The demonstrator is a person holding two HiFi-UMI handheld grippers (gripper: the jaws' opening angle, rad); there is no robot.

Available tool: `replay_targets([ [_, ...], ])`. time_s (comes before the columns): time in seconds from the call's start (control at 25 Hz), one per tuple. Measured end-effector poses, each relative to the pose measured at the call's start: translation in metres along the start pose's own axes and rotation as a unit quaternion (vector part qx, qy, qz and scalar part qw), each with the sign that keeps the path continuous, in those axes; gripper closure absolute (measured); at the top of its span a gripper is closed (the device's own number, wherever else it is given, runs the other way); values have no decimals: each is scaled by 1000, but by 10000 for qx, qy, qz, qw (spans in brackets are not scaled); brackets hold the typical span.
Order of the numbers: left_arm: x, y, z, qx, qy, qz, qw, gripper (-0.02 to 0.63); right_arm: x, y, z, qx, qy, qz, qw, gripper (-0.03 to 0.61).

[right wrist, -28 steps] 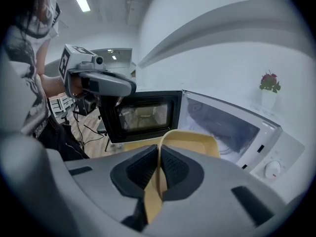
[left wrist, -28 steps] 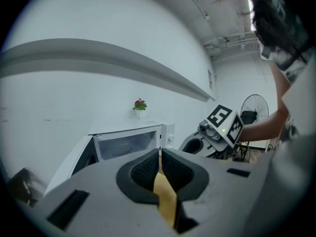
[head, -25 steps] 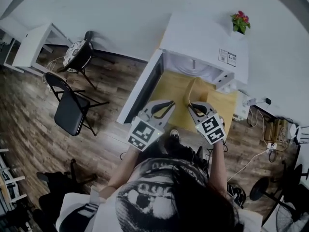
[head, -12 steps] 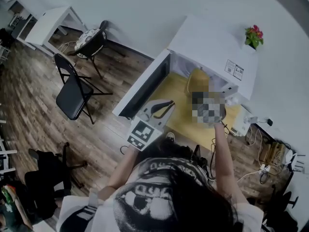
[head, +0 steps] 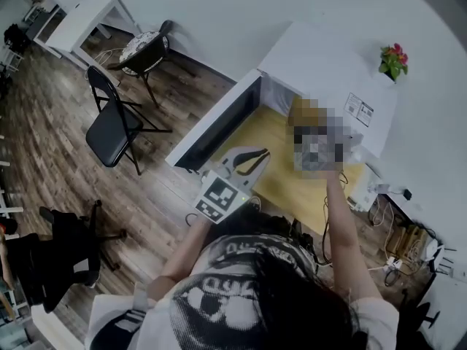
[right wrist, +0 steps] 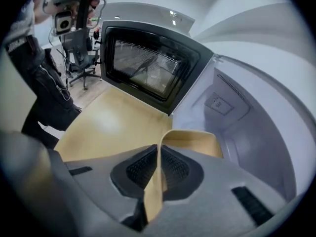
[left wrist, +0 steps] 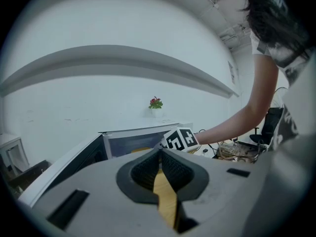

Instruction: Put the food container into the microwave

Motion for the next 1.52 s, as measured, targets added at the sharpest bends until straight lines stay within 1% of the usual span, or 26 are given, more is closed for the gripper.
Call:
replay_targets([
  [0.16, -5, 3, 3, 10, 4, -33, 10000, 598, -12, 4, 14, 141, 250, -71, 9996, 549],
  [0.44, -10, 5, 3, 16, -13, -56, 10000, 598, -28, 11, 39, 210, 670, -254, 9972, 548],
  [0.64, -9, 9, -1, 35, -70, -83, 9999, 598, -39, 10, 53, 6, 788, -255, 9966, 546],
  [0.84, -5, 14, -3, 67, -124, -121, 9998, 598, -48, 12, 64, -63, 934, -304, 9951, 543],
  [1.0, 3, 16, -4, 105, -165, -139, 9997, 598, -47, 8, 68, -219, 1026, -280, 9941, 540],
  [1.08, 5, 17, -4, 114, -176, -145, 9997, 598, -45, 6, 67, -309, 1077, -225, 9934, 536],
  [1.2, 8, 18, -3, 122, -192, -159, 9996, 598, -39, 1, 63, -399, 1097, -78, 9931, 489],
  [1.24, 9, 19, -2, 128, -197, -163, 9996, 598, -36, -1, 62, -438, 1106, -13, 9929, 483],
  [1.36, 12, 21, 0, 150, -219, -174, 9995, 598, -22, -9, 58, -665, 1169, 254, 9906, 483],
  [1.52, 14, 26, 4, 189, -272, -199, 9993, 598, 3, -20, 44, -1154, 1154, 716, 9840, 483],
])
Point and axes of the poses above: the fingertips, and each gripper's own axes: x backward along the fingers, z to its right, y out of its underside, the point moved 3 cm from there along x, backward along the fingers, and after that the axes turned 3 degrees about y, right-handed, at the moved point
